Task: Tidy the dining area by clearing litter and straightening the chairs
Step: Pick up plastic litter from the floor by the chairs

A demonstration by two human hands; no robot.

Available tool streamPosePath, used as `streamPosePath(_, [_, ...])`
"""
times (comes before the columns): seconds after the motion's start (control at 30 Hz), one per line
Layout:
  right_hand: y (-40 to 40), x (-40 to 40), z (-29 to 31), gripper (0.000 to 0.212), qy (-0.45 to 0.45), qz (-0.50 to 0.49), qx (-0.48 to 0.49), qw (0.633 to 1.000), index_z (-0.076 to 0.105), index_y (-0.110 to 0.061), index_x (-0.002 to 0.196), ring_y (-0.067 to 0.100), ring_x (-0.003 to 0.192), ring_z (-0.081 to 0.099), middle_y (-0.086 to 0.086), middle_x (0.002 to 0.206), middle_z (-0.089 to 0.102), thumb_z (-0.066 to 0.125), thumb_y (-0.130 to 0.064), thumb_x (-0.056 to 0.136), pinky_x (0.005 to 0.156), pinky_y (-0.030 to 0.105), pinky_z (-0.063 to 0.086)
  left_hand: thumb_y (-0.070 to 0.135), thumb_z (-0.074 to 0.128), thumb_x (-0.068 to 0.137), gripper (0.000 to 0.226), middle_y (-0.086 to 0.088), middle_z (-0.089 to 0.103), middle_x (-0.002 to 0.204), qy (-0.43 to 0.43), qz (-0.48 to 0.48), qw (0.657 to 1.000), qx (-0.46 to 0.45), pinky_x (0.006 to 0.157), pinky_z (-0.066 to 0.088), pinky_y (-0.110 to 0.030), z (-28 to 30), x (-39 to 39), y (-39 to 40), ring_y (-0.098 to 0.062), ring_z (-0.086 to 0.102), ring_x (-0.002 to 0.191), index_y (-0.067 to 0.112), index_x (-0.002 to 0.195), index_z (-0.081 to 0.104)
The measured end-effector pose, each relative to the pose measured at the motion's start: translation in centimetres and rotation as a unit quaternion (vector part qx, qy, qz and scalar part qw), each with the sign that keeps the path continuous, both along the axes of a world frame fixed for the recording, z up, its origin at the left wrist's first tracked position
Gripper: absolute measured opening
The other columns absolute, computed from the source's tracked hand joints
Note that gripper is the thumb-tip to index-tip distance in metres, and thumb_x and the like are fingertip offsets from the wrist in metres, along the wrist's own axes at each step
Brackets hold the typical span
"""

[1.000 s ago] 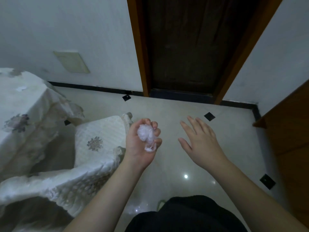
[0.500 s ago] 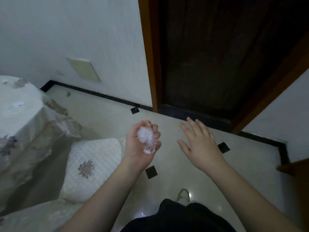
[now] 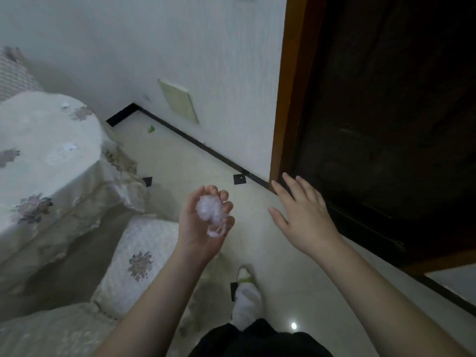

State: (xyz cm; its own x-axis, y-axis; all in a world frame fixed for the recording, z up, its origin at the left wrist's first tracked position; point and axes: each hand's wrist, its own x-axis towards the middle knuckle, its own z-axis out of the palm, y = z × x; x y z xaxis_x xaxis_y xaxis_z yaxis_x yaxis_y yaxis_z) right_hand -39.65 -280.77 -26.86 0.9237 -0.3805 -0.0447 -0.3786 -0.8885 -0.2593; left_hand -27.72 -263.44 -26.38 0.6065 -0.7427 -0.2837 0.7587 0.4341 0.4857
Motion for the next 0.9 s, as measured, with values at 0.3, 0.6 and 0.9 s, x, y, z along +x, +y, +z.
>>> streamPosePath(0.3, [-3.6, 15.0, -1.4, 0.060, 0.037, 0.089, -0.019, 0.995, 0.016, -0.029, 0.151, 0.022, 0.146, 0.003, -0.003, 0.160, 0.008, 0.028, -0.052, 0.098, 0.116, 0.039, 0.005, 0.029, 0.074, 0.067, 0.023, -0.001, 0.058, 0.078, 0.028, 0.097, 0.995, -0.003, 0.048, 0.045, -0.020, -2.2, 13.7, -1.3, -0.014, 0.055, 0.061, 0.016, 0.079, 0.058])
streamPosePath(0.6, [-5.8, 27.4, -1.5, 0.059, 0.023, 0.136, -0.007, 0.990, 0.019, -0.027, 0.151, 0.024, 0.146, 0.007, 0.000, 0.160, 0.012, 0.030, -0.052, 0.098, 0.116, 0.039, 0.007, 0.030, 0.055, 0.082, 0.017, -0.002, 0.056, 0.075, 0.031, 0.128, 0.991, 0.013, 0.045, 0.042, -0.020, -2.0, 23.9, -4.2, -0.014, 0.051, 0.057, 0.015, 0.075, 0.058])
streamPosePath(0.9, [-10.2, 38.2, -4.4, 0.065, 0.030, 0.232, -0.001, 0.972, 0.032, -0.023, 0.146, 0.030, 0.141, 0.025, 0.004, 0.154, 0.029, 0.022, -0.055, 0.090, 0.112, 0.045, 0.023, 0.031, 0.080, 0.064, 0.028, -0.002, 0.056, 0.077, 0.052, 0.204, 0.977, 0.026, 0.047, 0.047, -0.022, -4.9, 30.1, -7.2, -0.015, 0.053, 0.060, 0.016, 0.070, 0.057])
